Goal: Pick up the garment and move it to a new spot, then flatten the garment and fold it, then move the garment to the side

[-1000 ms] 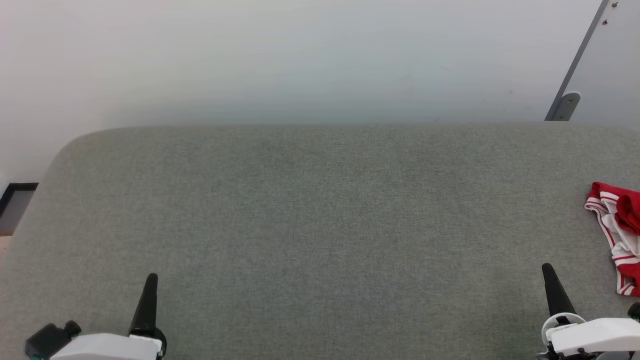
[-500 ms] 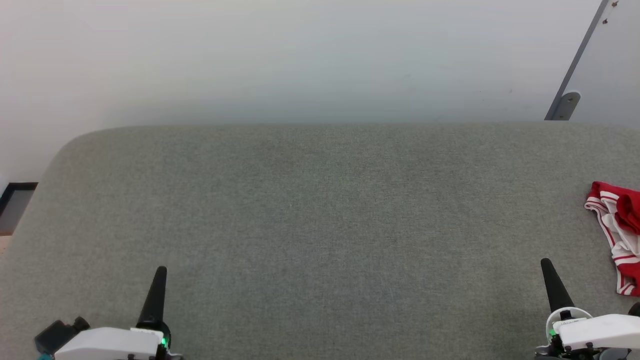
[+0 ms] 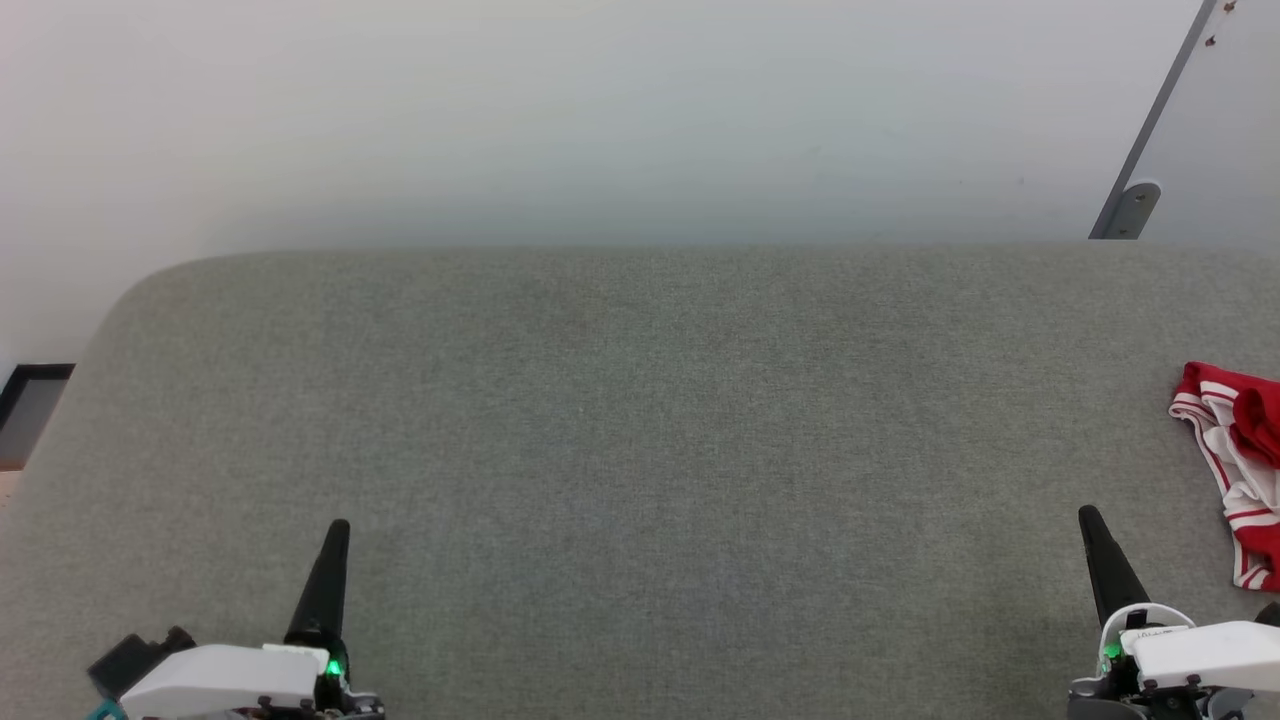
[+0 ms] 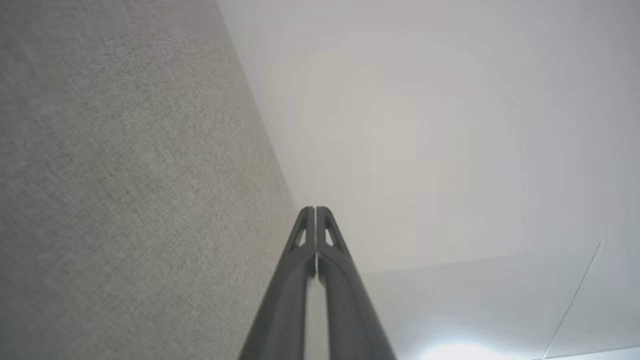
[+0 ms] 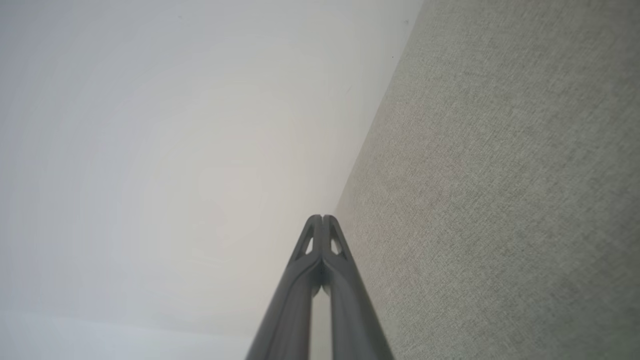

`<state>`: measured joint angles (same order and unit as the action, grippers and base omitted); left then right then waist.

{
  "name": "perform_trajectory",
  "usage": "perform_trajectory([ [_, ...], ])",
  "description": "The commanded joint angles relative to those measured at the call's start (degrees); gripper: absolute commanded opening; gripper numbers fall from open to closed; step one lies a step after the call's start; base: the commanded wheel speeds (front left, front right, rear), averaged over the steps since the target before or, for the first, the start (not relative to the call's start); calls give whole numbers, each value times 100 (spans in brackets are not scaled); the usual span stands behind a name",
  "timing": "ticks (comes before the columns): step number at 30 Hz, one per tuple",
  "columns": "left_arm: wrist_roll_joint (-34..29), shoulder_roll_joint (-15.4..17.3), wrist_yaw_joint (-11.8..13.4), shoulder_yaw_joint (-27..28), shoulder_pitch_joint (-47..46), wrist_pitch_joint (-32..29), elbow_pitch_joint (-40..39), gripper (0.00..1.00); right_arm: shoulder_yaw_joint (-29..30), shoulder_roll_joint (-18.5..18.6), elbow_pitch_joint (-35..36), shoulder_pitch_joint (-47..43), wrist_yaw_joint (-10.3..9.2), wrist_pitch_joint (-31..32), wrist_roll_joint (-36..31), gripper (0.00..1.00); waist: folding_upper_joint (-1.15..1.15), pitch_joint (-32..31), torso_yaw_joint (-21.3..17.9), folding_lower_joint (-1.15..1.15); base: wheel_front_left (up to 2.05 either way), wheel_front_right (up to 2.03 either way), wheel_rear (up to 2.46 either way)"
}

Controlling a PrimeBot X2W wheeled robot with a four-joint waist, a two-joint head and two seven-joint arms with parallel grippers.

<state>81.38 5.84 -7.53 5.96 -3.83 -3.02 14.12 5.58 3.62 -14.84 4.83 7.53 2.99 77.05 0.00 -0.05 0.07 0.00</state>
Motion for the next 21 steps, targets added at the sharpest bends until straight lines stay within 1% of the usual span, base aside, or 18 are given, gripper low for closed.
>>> perform_trajectory([
  [1,80,-6,6,27,-102,-13,-29,0,34,-2,49,87,-5,21,100,0,0,1,0,0,0,0,0],
  [21,744,-207,7,56,-203,-243,-19,0,80,-57,77,142,-7,256,1056,0,0,14,-4,0,0,0,0],
])
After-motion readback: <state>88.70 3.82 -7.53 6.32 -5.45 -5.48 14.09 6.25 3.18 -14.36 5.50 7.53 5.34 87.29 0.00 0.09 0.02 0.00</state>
